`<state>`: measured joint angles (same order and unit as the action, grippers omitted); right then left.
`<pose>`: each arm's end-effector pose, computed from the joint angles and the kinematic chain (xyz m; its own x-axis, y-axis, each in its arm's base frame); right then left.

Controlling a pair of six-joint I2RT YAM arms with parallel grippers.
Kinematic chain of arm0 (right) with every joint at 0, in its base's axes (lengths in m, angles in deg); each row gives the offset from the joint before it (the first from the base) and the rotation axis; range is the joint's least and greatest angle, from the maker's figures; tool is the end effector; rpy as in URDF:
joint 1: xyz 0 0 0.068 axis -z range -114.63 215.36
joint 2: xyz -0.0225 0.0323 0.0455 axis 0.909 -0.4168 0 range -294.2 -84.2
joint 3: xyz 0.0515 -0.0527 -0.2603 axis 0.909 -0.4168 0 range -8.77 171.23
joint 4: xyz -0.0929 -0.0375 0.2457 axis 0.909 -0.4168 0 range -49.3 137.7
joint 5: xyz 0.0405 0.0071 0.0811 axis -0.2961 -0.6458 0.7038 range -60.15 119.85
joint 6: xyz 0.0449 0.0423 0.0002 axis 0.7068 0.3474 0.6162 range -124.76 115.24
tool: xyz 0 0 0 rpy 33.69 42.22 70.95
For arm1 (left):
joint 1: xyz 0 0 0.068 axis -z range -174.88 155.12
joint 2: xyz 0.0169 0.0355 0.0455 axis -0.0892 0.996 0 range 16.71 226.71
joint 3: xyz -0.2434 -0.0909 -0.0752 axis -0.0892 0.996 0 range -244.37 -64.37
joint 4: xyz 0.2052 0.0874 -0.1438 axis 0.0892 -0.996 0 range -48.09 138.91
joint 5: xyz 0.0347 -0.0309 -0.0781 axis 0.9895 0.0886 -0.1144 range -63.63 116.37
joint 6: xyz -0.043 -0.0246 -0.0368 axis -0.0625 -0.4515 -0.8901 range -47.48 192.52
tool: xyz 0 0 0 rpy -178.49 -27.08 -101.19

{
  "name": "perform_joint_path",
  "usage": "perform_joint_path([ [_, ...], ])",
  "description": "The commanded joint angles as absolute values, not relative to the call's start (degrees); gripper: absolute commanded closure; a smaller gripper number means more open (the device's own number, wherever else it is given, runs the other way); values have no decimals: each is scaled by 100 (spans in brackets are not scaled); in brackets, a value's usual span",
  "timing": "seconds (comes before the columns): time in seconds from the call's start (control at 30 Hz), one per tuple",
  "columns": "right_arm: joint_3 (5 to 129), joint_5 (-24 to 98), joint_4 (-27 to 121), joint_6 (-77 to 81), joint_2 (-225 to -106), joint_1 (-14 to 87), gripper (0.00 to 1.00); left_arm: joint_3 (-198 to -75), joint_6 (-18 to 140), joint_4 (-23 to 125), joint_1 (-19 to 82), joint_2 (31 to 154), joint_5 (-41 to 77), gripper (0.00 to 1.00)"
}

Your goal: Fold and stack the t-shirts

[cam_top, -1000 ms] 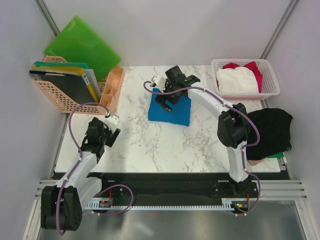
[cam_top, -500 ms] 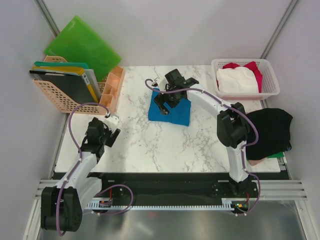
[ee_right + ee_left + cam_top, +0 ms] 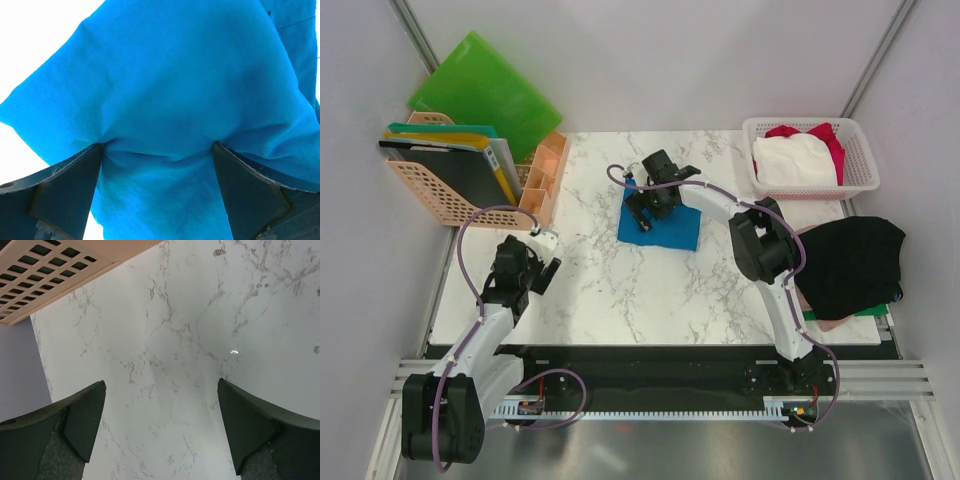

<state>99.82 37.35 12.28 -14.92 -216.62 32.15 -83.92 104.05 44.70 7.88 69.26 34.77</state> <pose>0.4234 0.2846 0.1576 -0.6021 -0.6032 -0.5231 -0.7164 0.6974 0.0203 0.1983 -0.0028 0.1632 -0.5507 0.5446 -0.6326 0.2575 0.8317 0.4918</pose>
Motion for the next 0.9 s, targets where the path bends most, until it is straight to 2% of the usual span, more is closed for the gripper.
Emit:
perform_joint_path([
  [0.0,9618,4012,1359,-1224,-21762,3206,2,-8476,10249,4565,802,6892,3375,0],
  [0.23,8449,4593,1483,-1197,-21138,3153,2,-8494,10249,4574,802,6944,3357,0],
  [0.4,7202,4751,1597,-1241,-20119,2881,2,-8511,10249,4592,802,6962,3357,0],
  [0.63,5488,4402,2123,-1162,-18748,1809,2,-8520,10240,4601,802,6962,3375,0],
  [0.87,5644,4302,2054,-1276,-18773,1650,2,-8494,10267,4557,802,6883,3445,0],
])
